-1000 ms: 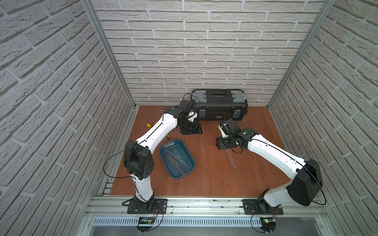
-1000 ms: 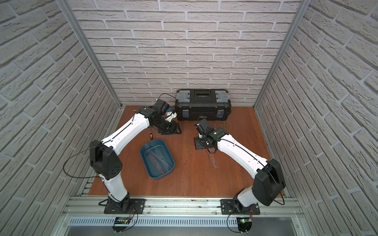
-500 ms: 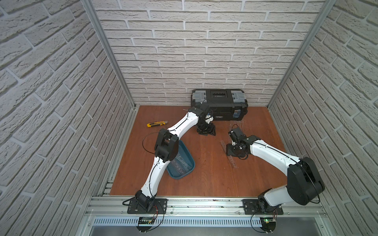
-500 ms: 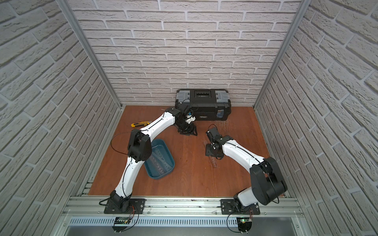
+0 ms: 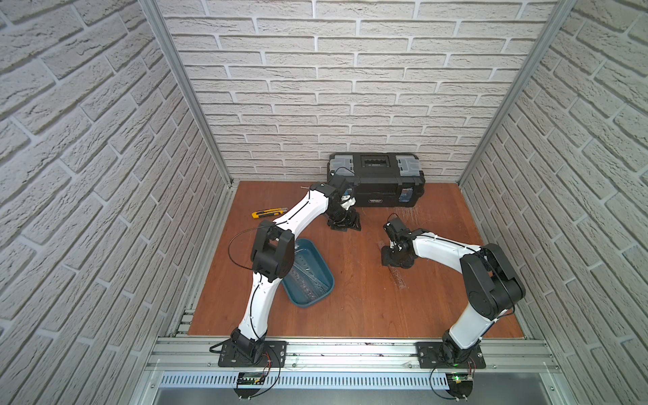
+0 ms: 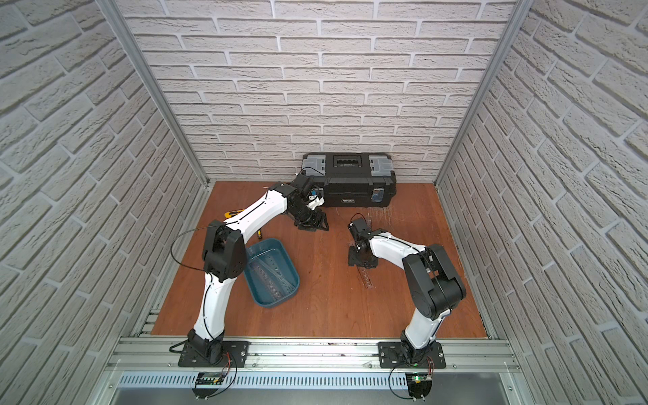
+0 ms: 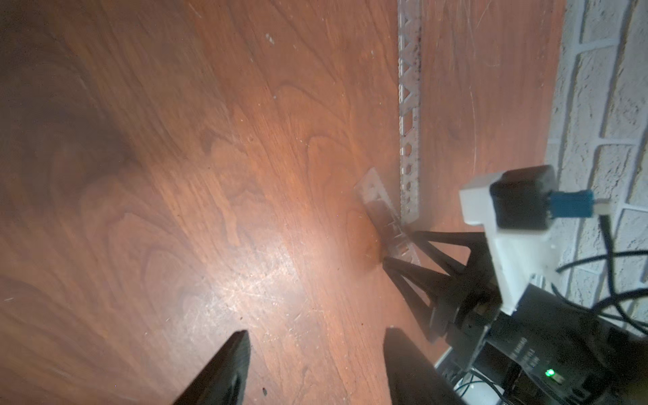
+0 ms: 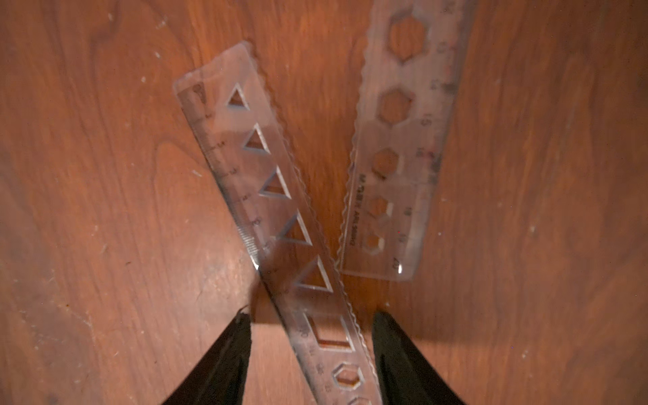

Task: Put the scattered rulers into the storage box
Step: Pick up the ruler from the center of the board.

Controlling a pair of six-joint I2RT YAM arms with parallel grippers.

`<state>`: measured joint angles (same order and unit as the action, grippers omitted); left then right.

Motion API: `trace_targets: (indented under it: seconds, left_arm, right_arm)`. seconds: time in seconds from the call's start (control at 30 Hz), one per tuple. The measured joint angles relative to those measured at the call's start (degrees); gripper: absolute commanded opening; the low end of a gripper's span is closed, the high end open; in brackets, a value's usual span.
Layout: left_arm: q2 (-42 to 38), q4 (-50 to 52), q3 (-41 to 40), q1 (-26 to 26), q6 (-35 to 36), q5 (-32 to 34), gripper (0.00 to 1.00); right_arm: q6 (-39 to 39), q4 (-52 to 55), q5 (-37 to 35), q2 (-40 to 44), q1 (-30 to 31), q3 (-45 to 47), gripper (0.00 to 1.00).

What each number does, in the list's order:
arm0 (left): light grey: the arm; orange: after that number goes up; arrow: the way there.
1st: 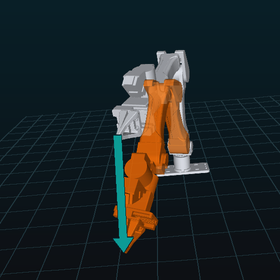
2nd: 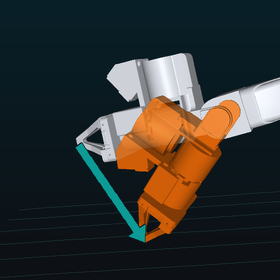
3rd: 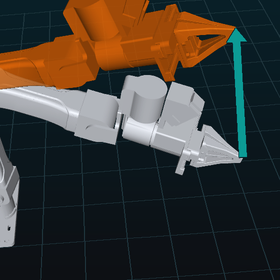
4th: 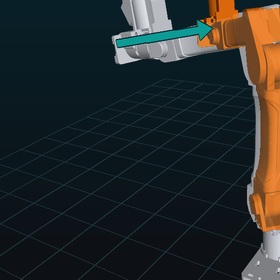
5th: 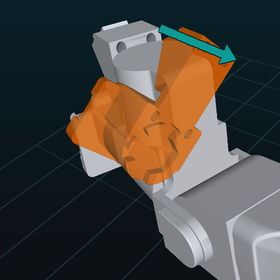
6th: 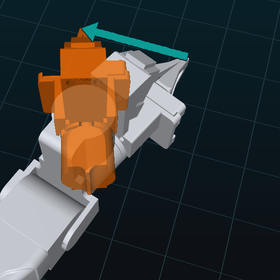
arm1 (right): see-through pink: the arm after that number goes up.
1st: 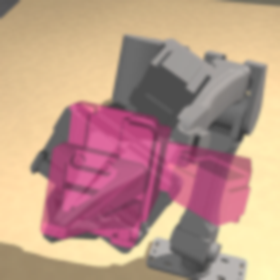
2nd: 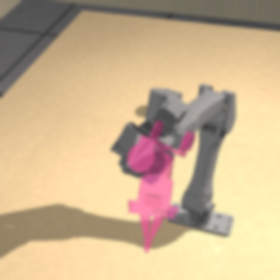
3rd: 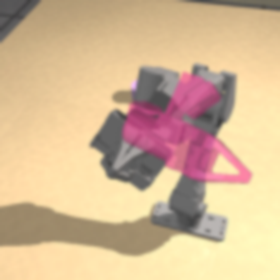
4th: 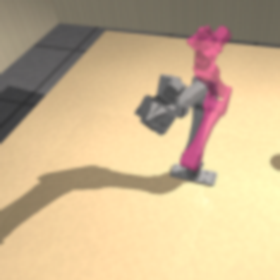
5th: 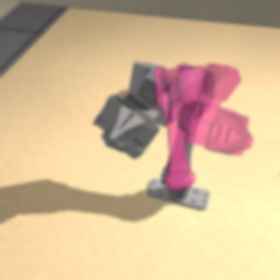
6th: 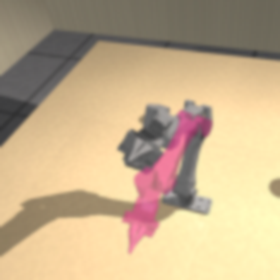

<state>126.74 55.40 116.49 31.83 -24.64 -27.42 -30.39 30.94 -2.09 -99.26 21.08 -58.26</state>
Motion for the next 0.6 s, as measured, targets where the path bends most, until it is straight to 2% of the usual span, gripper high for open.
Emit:
trace_targets:
  seconds: [0.13, 0.37, 0.6]
  left_arm:
    - [-1.25, -0.48, -0.92, -0.5, 0.0, 0.0, 0.65]
    - [-2.12, -0.72, -3.85, -0.85, 0.0, 0.02, 0.66]
    - [-2.27, -0.81, -4.81, -1.29, -0.02, 0.13, 0.66]
  right_arm:
    - [1.4, -1.57, 1.46, -2.1, -0.04, -2.21, 0.59]
    - [5.46, -7.19, 8.28, -6.49, 0.35, -6.56, 0.59]
    - [8.41, -11.17, 13.73, -9.6, 4.87, -9.2, 0.58]
